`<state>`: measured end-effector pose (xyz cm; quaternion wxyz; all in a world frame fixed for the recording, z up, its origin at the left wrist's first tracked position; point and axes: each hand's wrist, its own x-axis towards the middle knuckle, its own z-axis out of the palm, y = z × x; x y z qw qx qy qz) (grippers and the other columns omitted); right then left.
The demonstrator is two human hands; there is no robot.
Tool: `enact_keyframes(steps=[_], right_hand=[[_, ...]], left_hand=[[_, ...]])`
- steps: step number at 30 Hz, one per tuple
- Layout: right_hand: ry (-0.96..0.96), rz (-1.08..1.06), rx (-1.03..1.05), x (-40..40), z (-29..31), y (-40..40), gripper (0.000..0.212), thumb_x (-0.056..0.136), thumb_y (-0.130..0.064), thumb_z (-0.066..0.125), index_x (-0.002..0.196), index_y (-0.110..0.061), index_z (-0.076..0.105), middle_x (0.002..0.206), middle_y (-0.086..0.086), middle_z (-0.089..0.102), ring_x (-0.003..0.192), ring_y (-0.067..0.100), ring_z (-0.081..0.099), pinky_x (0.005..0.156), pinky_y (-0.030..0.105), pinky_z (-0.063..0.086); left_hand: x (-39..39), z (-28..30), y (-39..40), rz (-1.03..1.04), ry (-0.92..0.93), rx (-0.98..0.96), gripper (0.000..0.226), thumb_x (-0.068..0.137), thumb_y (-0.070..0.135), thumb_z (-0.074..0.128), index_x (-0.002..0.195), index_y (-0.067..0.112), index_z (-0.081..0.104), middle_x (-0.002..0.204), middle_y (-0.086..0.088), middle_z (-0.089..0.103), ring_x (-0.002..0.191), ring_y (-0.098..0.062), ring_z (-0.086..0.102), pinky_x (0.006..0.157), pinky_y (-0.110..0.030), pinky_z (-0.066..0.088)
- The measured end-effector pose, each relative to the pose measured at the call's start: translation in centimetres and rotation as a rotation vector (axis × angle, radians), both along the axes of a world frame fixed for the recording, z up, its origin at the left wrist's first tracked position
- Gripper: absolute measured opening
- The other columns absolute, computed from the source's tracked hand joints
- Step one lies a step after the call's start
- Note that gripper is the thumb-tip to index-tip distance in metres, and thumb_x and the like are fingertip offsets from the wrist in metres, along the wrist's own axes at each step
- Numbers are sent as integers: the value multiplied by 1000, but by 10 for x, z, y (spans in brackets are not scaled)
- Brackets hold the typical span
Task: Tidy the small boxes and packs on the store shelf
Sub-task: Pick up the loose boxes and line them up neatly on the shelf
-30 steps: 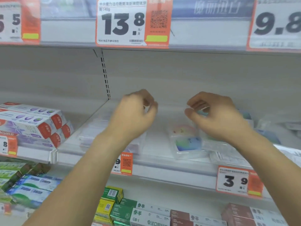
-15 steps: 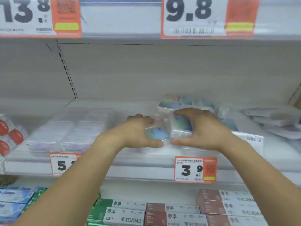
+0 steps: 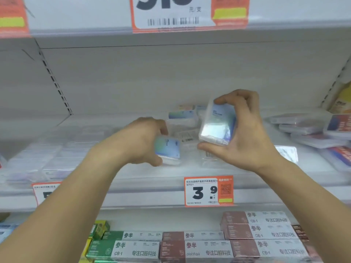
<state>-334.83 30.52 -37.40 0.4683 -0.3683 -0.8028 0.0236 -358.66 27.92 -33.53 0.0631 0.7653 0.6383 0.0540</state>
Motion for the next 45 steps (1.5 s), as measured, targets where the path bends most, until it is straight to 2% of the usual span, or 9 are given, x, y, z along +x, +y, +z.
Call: enact_keyframes(steps=[4, 8, 11, 14, 17, 23, 29, 36, 45], right_hand=[[-20, 30, -151, 12, -7, -11, 96, 42, -65, 85, 126, -24, 62, 126, 3, 39, 119, -13, 39, 102, 3, 28], [-95, 42, -271, 21, -15, -17, 73, 60, -53, 82, 127, -34, 60, 131, -4, 41, 121, -17, 37, 103, 2, 26], [-153, 43, -306, 32, -10, -19, 80, 63, -40, 89, 134, -36, 53, 133, -12, 39, 122, -15, 37, 105, 11, 33], [-268, -103, -374, 48, -1, -20, 106, 56, -53, 88, 146, -36, 34, 133, -20, 38, 118, -9, 38, 103, 17, 32], [-405, -192, -383, 56, 1, -21, 111, 49, -62, 86, 146, -35, 37, 138, -18, 43, 120, 1, 42, 100, 21, 33], [-270, -48, -373, 48, -12, -1, 100, 46, -40, 96, 133, -35, 47, 128, -16, 43, 112, -1, 42, 87, 3, 28], [-124, 21, -374, 51, -18, -1, 93, 53, -40, 94, 133, -38, 46, 132, -12, 49, 119, 2, 47, 95, 4, 32], [359, -173, -331, 93, 9, -21, 81, 59, -24, 94, 125, -30, 47, 106, -21, 58, 89, -8, 62, 73, 8, 48], [228, -267, -743, 134, -6, -20, 47, 74, -48, 79, 110, -31, 54, 101, -14, 69, 83, -3, 66, 65, 17, 45]], left_hand=[[-6, 9, 7, -80, -348, 5, 64, 53, 36, 93, 107, 43, 58, 108, 12, 53, 91, -7, 57, 69, -23, 47], [4, 10, 12, -207, -556, -27, 60, 60, 34, 91, 111, 44, 61, 111, 9, 62, 85, -6, 64, 75, -21, 53], [13, 4, 17, -203, -568, -53, 54, 62, 29, 90, 105, 42, 59, 106, 9, 63, 84, -14, 66, 77, -32, 56], [19, -2, 22, -177, -511, -73, 51, 61, 28, 91, 98, 37, 57, 103, 6, 60, 69, -9, 58, 59, -21, 44], [25, -4, 25, -161, -379, -149, 59, 59, 39, 90, 108, 38, 56, 106, 11, 56, 85, -6, 59, 72, -25, 48], [48, -16, 31, -163, -204, -123, 48, 64, 43, 85, 99, 27, 55, 93, 12, 60, 81, -10, 57, 68, -27, 46], [53, -23, 32, -99, -367, -155, 49, 56, 45, 84, 93, 27, 57, 91, 9, 65, 83, -13, 63, 72, -32, 50], [72, -21, 26, -79, -551, -29, 51, 65, 52, 80, 102, 26, 56, 98, 10, 68, 90, -9, 66, 80, -35, 55], [113, -34, 21, -150, -781, -47, 57, 71, 56, 73, 115, 24, 55, 110, 10, 69, 101, -8, 66, 92, -41, 52]])
